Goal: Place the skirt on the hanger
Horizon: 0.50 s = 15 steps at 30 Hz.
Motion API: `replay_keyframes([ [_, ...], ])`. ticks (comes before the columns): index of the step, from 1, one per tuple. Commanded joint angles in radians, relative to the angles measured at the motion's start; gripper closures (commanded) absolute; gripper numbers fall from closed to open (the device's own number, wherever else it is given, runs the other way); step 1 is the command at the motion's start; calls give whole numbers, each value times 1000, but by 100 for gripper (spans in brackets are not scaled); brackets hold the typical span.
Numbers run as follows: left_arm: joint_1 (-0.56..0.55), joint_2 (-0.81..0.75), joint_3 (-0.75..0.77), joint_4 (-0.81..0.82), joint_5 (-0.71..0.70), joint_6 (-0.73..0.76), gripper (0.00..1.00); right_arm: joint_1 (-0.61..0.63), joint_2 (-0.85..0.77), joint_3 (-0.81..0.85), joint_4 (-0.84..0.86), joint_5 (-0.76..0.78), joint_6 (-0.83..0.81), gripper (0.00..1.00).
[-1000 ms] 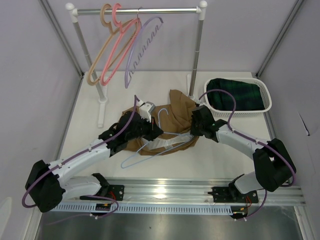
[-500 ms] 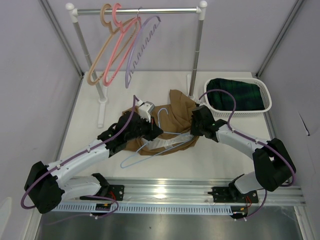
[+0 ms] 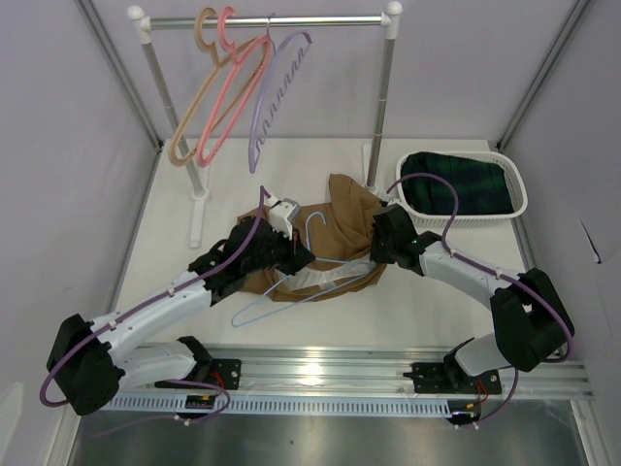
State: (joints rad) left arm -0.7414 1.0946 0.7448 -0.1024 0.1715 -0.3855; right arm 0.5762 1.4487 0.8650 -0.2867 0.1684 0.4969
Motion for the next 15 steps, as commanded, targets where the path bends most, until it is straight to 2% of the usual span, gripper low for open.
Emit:
replay_keyframes([
  [1, 0, -21, 14, 39, 11, 16, 100, -6, -4, 3, -3, 23, -11, 94],
  [15, 2, 57, 42, 131, 13, 10, 100, -7, -14, 3, -11, 8, -14, 94],
])
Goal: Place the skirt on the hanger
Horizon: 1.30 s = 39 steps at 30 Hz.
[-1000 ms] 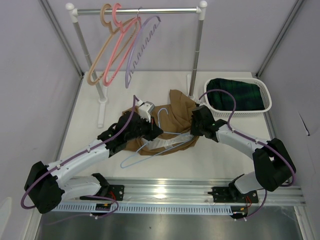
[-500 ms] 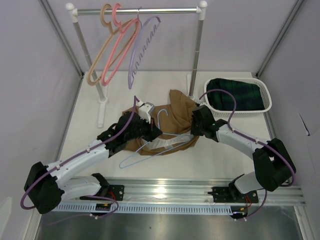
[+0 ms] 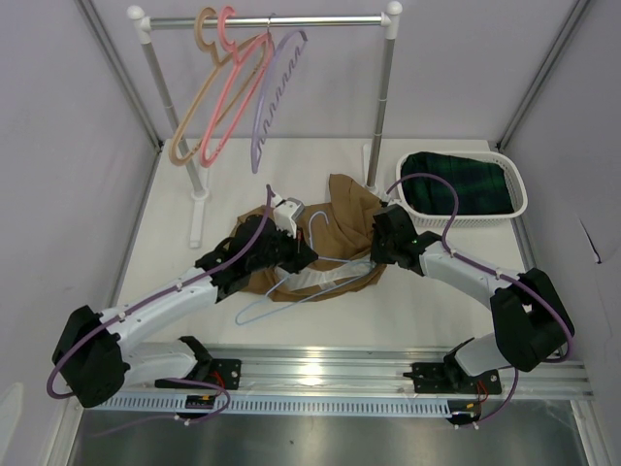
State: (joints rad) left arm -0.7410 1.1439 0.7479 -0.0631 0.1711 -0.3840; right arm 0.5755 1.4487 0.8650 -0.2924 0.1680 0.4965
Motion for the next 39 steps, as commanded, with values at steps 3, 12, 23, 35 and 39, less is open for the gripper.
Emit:
replay_keyframes([
  [3, 2, 13, 38, 106, 8, 4, 100, -5, -13, 3, -8, 11, -18, 94],
  [12, 2, 13, 50, 105, 16, 13, 100, -5, -10, 5, -11, 11, -19, 94],
  [23, 2, -36, 28, 98, -2, 28, 100, -5, -14, 15, -17, 11, -24, 94],
  [35, 2, 5, -30, 213, 62, -1, 100, -8, -2, 42, -37, 21, -39, 94],
  [39, 2, 8, -51, 227, 85, -15, 100, -23, 2, 54, -48, 28, -50, 94],
])
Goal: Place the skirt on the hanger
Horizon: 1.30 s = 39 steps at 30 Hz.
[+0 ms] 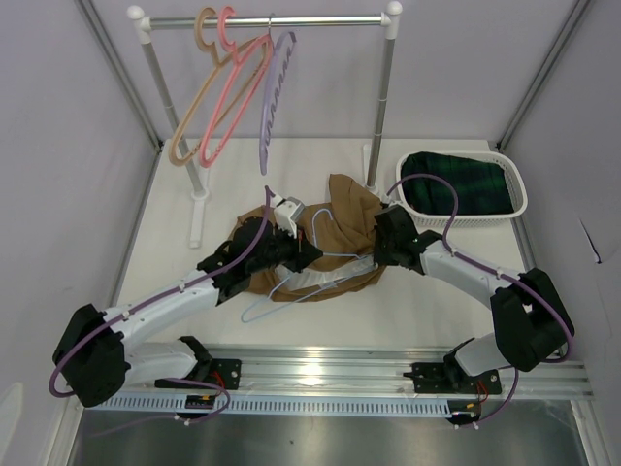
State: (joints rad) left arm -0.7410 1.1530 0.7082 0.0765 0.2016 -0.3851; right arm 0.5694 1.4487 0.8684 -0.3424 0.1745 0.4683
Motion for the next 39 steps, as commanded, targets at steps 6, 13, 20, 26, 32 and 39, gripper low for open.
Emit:
replay_keyframes([
  [6, 2, -9, -64, 141, 78, -41, 100, -43, -1, 67, -9, 11, -36, 94],
  [13, 2, 19, -81, 221, 91, -55, 100, -36, 6, 73, -6, -21, -36, 95],
  [20, 2, 53, -99, 318, 82, -63, 100, -20, -2, 72, -18, -33, -43, 95],
  [26, 8, 50, -161, 443, 75, -92, 100, 9, -8, 112, -50, -30, -53, 95],
  [32, 32, 66, -185, 529, 107, -113, 100, 40, -4, 133, -67, -26, -53, 95],
  [39, 123, 45, -280, 699, 208, -179, 100, 47, -7, 136, -89, -15, -56, 95],
])
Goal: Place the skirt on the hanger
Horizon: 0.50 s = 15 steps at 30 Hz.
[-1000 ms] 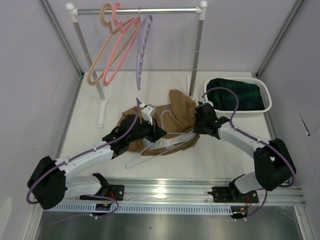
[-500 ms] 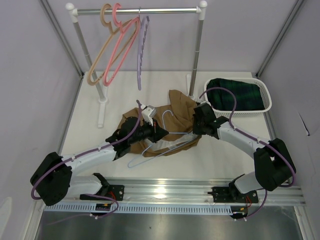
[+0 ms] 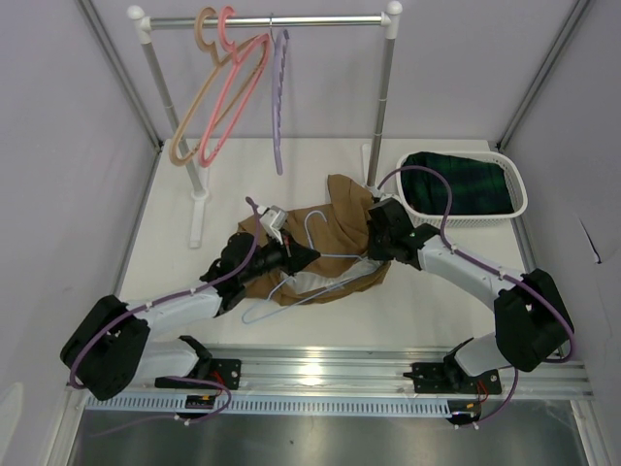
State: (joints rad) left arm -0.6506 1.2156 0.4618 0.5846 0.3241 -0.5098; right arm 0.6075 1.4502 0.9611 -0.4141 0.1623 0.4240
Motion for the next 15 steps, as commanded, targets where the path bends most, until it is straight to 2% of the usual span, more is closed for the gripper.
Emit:
replay_keyframes([
  [1, 55, -21, -52, 240, 102, -76, 100, 9, -10, 45, -18, -3, -11, 95],
  [8, 92, 35, -101, 431, 200, -142, 100, 23, -10, 87, -52, -4, -19, 95],
  [15, 97, 140, -133, 632, 225, -220, 100, 26, -8, 73, -55, -21, -13, 95],
])
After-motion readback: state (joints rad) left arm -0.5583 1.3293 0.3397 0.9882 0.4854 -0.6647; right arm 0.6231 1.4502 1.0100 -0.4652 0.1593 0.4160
